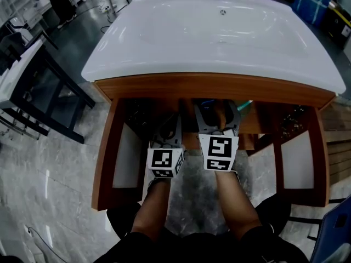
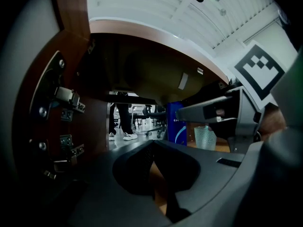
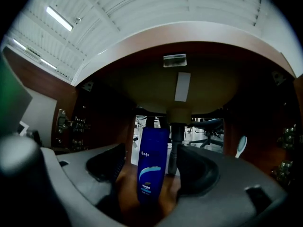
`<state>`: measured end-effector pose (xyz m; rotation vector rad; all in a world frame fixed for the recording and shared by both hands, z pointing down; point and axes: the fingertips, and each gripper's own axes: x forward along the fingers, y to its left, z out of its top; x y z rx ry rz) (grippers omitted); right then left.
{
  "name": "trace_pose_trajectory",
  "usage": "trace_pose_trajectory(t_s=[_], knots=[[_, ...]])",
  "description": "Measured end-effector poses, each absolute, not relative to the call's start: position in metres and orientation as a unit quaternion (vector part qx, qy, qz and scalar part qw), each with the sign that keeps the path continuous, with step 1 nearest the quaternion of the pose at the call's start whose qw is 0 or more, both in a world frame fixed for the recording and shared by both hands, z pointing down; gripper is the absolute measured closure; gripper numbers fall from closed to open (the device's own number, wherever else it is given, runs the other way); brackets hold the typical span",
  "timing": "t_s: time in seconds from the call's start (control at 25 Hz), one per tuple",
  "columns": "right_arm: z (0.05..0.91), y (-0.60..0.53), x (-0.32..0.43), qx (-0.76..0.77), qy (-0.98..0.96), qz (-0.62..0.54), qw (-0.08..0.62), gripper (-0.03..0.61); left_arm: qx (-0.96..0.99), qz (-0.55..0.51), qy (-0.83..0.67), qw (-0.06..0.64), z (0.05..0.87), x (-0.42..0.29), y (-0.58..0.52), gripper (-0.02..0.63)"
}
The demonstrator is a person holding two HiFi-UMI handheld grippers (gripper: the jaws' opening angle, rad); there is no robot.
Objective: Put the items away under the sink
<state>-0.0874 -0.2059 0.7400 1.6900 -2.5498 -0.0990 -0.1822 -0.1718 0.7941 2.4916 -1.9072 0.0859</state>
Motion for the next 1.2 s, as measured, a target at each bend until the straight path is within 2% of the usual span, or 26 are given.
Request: trace_pose_trajectory(t_s=[0.08,0.16,0.28,0.36,0.4,0.64,0.84,1.04,1.2], knots=[[0.743,-0.195,-0.08,0.548,-0.835,-0.033,0.043,0.258,0.796,0.024,-0.605,-0.004,0.789,-0.178,-0.17,0.595],[0.748,-0.186,-0.072,0.547,-0.835,-0.037,0.051,0.318,0.797,0.022,-0.604,-0.009,0.784,-0.176,-0.168,0.595],[0.758,-0.183,-0.061,0.55,-0.831,-0.045,0.069,0.44,0.794,0.02,-0.608,-0.015,0.778,-0.174,-0.167,0.595],[0.76,-0.18,-0.055,0.554,-0.828,-0.048,0.067,0.542,0.793,0.022,-0.609,-0.015,0.776,-0.172,-0.165,0.595],[0.76,-0.178,-0.053,0.555,-0.828,-0.048,0.065,0.556,0.793,0.024,-0.608,-0.013,0.775,-0.171,-0.163,0.595],[0.739,-0.158,-0.05,0.545,-0.836,-0.032,0.062,0.56,0.802,0.033,-0.596,0.019,0.764,-0.163,-0.147,0.595],[0.722,-0.129,-0.031,0.533,-0.836,0.024,0.124,0.56,0.815,0.047,-0.574,0.066,0.724,-0.139,-0.112,0.595],[0.642,-0.093,-0.007,0.525,-0.839,0.046,0.135,0.56,0.816,0.071,-0.561,0.122,0.657,-0.126,-0.083,0.595],[0.56,-0.072,0.004,0.513,-0.847,0.038,0.135,0.56,0.812,0.08,-0.563,0.131,0.58,-0.124,-0.064,0.595]])
